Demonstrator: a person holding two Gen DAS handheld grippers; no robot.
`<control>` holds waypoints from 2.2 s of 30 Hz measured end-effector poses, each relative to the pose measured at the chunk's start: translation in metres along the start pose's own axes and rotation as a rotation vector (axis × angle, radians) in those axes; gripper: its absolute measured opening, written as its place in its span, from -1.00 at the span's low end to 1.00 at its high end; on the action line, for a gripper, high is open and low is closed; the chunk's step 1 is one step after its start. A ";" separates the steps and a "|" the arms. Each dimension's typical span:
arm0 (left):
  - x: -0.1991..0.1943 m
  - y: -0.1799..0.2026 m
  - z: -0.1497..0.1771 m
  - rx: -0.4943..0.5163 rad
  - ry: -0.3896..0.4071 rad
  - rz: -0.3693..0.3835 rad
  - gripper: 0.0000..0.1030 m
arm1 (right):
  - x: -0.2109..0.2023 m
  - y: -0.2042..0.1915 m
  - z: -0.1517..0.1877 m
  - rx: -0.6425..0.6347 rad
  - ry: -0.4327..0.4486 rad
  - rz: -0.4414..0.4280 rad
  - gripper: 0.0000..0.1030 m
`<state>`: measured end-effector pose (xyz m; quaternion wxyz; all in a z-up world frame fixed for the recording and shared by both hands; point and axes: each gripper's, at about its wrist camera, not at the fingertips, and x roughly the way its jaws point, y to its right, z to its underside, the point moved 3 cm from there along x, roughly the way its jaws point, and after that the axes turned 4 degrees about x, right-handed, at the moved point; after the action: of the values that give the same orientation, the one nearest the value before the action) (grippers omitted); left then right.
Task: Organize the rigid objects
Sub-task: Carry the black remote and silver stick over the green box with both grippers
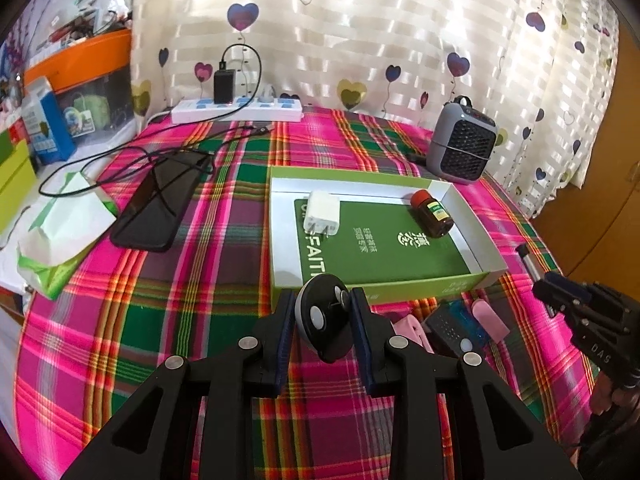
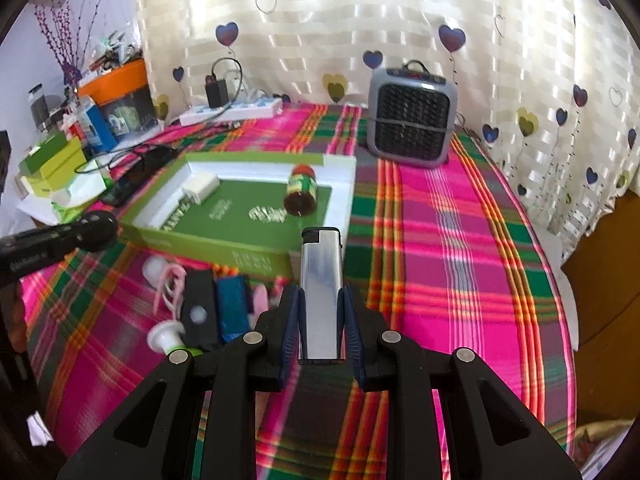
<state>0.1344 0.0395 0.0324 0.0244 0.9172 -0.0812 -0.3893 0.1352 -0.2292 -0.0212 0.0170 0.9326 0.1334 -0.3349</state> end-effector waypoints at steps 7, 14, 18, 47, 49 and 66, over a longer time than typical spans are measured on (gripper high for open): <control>0.008 0.003 -0.013 0.011 0.002 0.011 -0.50 | 0.013 -0.014 -0.020 -0.025 -0.011 -0.046 -0.53; 0.024 0.005 -0.027 0.017 -0.005 0.020 -0.50 | 0.041 -0.029 -0.040 -0.045 -0.052 -0.090 -0.53; 0.037 0.004 -0.032 0.004 -0.025 0.033 -0.50 | 0.054 -0.037 -0.050 -0.066 -0.067 -0.099 -0.53; 0.099 0.009 -0.040 0.039 -0.116 0.001 -0.49 | 0.147 -0.051 -0.074 -0.108 -0.205 -0.087 -0.53; 0.100 0.009 -0.040 0.043 -0.115 -0.001 -0.49 | 0.149 -0.051 -0.075 -0.104 -0.206 -0.087 -0.53; 0.102 0.012 -0.041 0.058 -0.117 -0.026 -0.48 | 0.152 -0.051 -0.074 -0.091 -0.198 -0.093 -0.53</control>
<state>0.2318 0.0099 -0.0098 -0.0121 0.8942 -0.0819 -0.4400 0.2804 -0.1352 -0.0568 0.0567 0.8861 0.1893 -0.4193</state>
